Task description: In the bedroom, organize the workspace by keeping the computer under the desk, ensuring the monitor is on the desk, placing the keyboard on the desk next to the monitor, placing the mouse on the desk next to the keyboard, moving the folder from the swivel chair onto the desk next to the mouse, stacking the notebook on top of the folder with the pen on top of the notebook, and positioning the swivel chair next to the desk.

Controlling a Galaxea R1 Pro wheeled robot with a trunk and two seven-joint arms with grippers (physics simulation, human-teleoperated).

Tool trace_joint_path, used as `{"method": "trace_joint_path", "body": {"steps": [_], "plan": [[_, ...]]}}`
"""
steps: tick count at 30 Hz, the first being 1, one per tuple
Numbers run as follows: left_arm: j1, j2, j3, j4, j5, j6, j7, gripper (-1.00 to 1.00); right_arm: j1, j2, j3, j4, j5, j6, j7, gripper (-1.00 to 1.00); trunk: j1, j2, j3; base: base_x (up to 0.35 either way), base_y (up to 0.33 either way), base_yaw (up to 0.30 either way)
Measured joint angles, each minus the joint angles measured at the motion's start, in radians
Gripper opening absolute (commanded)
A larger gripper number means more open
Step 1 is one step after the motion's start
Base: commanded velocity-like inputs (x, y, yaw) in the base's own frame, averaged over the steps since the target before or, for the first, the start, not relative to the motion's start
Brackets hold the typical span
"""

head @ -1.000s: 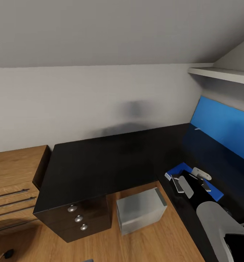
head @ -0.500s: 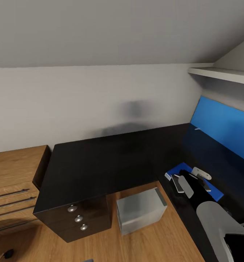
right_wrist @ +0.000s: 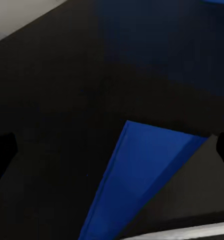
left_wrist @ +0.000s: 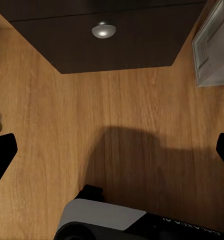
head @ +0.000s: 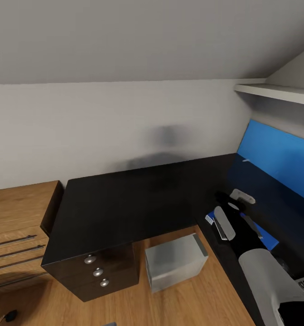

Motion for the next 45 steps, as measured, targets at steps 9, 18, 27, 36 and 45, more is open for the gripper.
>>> {"method": "trace_joint_path", "body": {"steps": [9,18,27,36,45], "plan": [[0.000,0.000,0.003,0.000,0.002,0.000,0.000,1.00,0.026,0.152,0.114,-0.040,0.001,0.028,-0.068,1.00,0.000,0.000,0.000,0.000,0.000,0.118],[0.000,0.008,0.035,0.002,0.004,0.000,0.001,1.00,0.049,0.191,0.353,-0.026,0.000,0.023,-0.070,1.00,0.001,0.000,-0.003,-0.196,0.000,0.276],[0.000,0.013,0.205,0.002,0.003,0.003,-0.006,1.00,0.050,0.222,0.409,0.153,0.000,-0.015,-0.053,1.00,0.001,0.000,-0.006,-0.332,0.000,0.280],[0.000,0.012,0.238,-0.070,-0.005,-0.017,-0.007,1.00,0.241,0.220,0.587,0.354,0.009,-0.239,-0.036,1.00,-0.004,0.007,-0.007,-0.117,0.000,0.230],[0.000,0.012,0.236,-0.067,-0.001,-0.020,-0.008,1.00,0.401,0.179,0.623,0.532,0.028,-0.513,0.006,1.00,-0.038,0.070,0.020,-0.005,0.000,0.024]]}}
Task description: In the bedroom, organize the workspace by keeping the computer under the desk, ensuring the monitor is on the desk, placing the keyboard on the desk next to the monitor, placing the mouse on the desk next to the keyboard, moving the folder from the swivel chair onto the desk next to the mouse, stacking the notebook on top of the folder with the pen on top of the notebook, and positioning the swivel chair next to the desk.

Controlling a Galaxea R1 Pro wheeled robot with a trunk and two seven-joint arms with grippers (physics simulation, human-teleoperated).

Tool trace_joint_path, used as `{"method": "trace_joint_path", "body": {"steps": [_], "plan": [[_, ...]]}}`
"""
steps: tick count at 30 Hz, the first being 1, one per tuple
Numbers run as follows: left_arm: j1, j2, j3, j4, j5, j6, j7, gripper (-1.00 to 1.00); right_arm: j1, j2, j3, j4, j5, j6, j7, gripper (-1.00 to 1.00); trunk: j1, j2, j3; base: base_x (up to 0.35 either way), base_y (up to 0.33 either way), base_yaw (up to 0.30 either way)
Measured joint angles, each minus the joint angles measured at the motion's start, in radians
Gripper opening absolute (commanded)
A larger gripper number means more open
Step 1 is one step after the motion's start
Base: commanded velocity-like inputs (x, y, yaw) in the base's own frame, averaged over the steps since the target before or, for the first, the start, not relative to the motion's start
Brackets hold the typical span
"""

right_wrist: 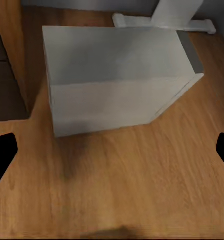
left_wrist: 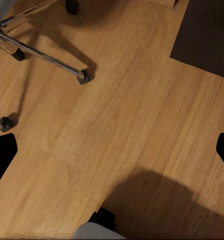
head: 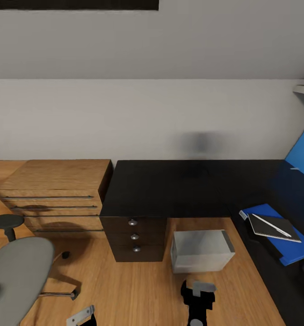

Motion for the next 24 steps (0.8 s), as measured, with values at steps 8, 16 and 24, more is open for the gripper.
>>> {"method": "trace_joint_path", "body": {"steps": [8,16,24], "plan": [[0.000,-0.003,-0.004,0.066,-0.001,0.000,-0.001,1.00,0.022,-0.003,0.000,0.222,-0.005,-0.194,0.253,1.00,-0.031,0.056,0.025,0.000,0.000,0.001],[0.000,-0.003,-0.003,0.080,0.001,0.001,0.002,1.00,0.024,-0.007,-0.004,0.287,-0.013,-0.289,0.358,1.00,-0.061,0.112,0.049,-0.061,0.000,0.000],[0.000,-0.004,-0.004,0.157,-0.001,0.000,0.003,1.00,0.024,-0.001,0.000,0.294,-0.014,-0.301,0.368,1.00,-0.091,0.168,0.078,-0.325,0.000,0.000]]}}
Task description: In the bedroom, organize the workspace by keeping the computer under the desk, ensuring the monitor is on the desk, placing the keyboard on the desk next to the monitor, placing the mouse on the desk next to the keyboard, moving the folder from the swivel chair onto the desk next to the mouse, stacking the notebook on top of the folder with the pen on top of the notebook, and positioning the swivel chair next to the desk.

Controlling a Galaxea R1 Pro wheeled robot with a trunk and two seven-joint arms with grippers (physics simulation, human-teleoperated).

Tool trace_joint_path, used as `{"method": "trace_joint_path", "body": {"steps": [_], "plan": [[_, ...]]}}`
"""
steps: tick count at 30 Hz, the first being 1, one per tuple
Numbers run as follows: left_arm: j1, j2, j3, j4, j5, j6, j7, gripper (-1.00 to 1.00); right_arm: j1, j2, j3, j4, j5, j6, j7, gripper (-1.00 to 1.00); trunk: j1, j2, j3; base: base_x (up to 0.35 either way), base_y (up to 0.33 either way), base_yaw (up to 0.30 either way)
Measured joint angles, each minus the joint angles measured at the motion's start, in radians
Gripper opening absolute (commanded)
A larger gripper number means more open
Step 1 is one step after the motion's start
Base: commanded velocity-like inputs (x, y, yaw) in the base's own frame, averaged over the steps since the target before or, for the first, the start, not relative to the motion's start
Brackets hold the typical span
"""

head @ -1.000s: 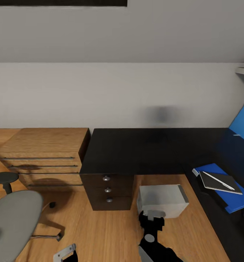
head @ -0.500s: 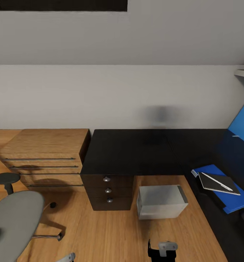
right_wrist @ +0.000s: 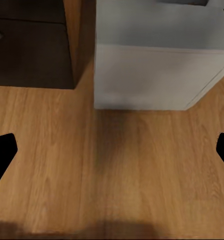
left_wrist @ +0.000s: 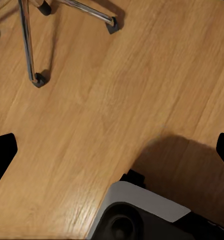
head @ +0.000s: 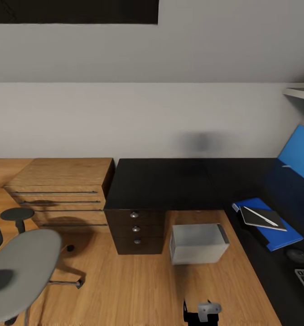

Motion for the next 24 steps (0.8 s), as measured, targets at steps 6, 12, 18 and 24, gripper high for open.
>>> {"method": "trace_joint_path", "body": {"steps": [6,12,18,24], "plan": [[0.000,0.002,0.001,0.002,0.000,0.000,0.000,1.00,0.000,0.000,0.000,0.004,0.000,-0.003,-0.001,1.00,-0.023,0.042,0.028,-0.338,0.000,0.013],[0.000,0.003,0.003,0.002,0.000,0.003,0.000,1.00,0.000,0.001,0.000,0.009,0.001,-0.039,-0.001,1.00,-0.046,0.084,0.056,-0.335,0.000,0.059],[0.000,0.003,0.003,0.002,0.001,0.007,-0.001,1.00,0.000,0.004,0.001,0.034,0.001,-0.088,-0.001,1.00,-0.070,0.126,0.084,-0.152,0.000,0.089],[0.000,0.004,0.003,0.005,0.003,0.009,-0.002,1.00,0.000,0.005,0.001,0.043,0.001,-0.114,-0.001,1.00,-0.093,0.168,0.112,-0.029,0.000,0.099]]}}
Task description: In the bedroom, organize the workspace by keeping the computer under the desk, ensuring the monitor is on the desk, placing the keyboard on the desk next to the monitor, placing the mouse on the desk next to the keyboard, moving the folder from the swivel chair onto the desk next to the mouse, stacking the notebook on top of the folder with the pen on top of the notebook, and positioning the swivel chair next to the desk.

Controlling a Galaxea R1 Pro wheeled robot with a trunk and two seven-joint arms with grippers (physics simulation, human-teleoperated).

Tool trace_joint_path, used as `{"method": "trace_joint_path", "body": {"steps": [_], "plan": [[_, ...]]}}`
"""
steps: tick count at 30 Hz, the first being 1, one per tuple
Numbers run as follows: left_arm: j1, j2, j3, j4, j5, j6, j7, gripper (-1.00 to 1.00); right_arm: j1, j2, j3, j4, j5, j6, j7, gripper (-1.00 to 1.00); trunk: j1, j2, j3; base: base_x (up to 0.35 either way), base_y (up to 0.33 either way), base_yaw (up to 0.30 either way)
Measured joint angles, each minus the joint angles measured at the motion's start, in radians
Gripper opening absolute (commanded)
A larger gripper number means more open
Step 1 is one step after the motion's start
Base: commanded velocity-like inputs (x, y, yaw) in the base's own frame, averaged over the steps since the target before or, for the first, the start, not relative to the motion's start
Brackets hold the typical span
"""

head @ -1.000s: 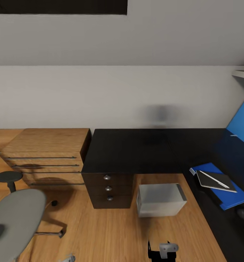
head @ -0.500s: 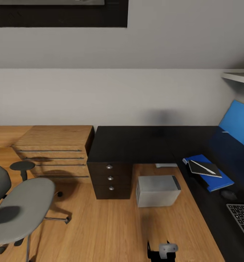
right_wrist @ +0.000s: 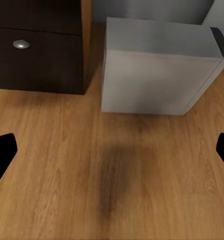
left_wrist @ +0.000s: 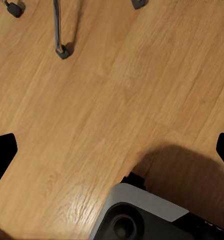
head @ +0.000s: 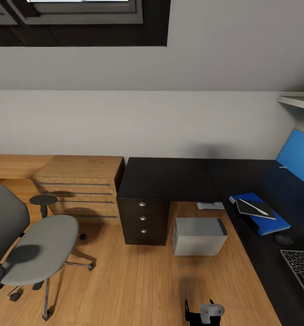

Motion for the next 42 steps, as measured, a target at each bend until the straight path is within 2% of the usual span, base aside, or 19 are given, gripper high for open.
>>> {"method": "trace_joint_path", "body": {"steps": [4,9,15,20,22,25,26,28,34,35,39,42], "plan": [[0.000,0.001,0.000,0.021,0.001,0.000,-0.001,1.00,0.001,-0.001,0.000,0.002,-0.001,-0.014,-0.001,1.00,-0.015,0.028,0.019,-0.008,0.000,0.101],[0.001,0.001,0.002,0.113,0.001,-0.008,-0.006,1.00,0.006,-0.002,-0.002,0.004,-0.001,-0.076,-0.004,1.00,-0.035,0.063,0.042,-0.002,0.000,0.106],[0.002,0.002,0.004,0.155,0.000,-0.013,-0.008,1.00,0.015,-0.003,-0.002,0.028,-0.001,-0.109,-0.006,1.00,-0.058,0.105,0.070,0.000,0.000,0.152],[0.002,0.002,0.005,0.172,0.000,-0.023,-0.009,1.00,0.043,-0.014,-0.006,0.042,-0.002,-0.127,-0.008,1.00,-0.077,0.140,0.091,0.000,0.000,0.210],[0.002,0.002,0.004,0.209,-0.001,-0.051,-0.009,1.00,0.062,-0.030,-0.007,0.044,-0.002,-0.152,-0.009,1.00,-0.085,0.154,0.099,0.000,0.000,0.235],[0.002,0.001,0.001,0.278,-0.002,-0.117,-0.013,1.00,0.074,-0.046,-0.007,0.045,0.000,-0.190,-0.011,1.00,-0.085,0.155,0.102,0.000,0.000,0.245],[0.002,0.000,-0.001,0.335,-0.002,-0.179,-0.025,1.00,0.081,-0.054,-0.008,0.046,-0.001,-0.217,-0.011,1.00,-0.085,0.155,0.102,0.000,0.000,0.254],[0.001,-0.002,-0.004,0.402,-0.004,-0.251,-0.051,1.00,0.087,-0.061,-0.006,0.046,0.000,-0.237,-0.012,1.00,-0.085,0.155,0.104,0.000,0.000,0.260],[0.001,-0.005,-0.013,0.577,0.001,-0.465,-0.205,1.00,0.097,-0.068,-0.005,0.046,0.001,-0.272,-0.012,1.00,-0.085,0.155,0.105,0.000,0.000,0.270],[0.001,-0.006,-0.014,0.613,0.002,-0.524,-0.251,1.00,0.100,-0.068,-0.004,0.046,0.002,-0.273,-0.012,1.00,-0.085,0.155,0.106,0.000,0.000,0.277],[0.001,-0.011,-0.016,0.665,0.004,-0.633,-0.315,1.00,0.106,-0.067,-0.003,0.045,0.002,-0.273,-0.012,1.00,-0.085,0.155,0.106,0.000,0.000,0.279],[0.001,-0.012,-0.013,0.681,0.008,-0.664,-0.331,1.00,0.111,-0.067,-0.003,0.045,0.004,-0.273,-0.012,1.00,-0.085,0.155,0.106,0.000,0.000,0.281]]}}
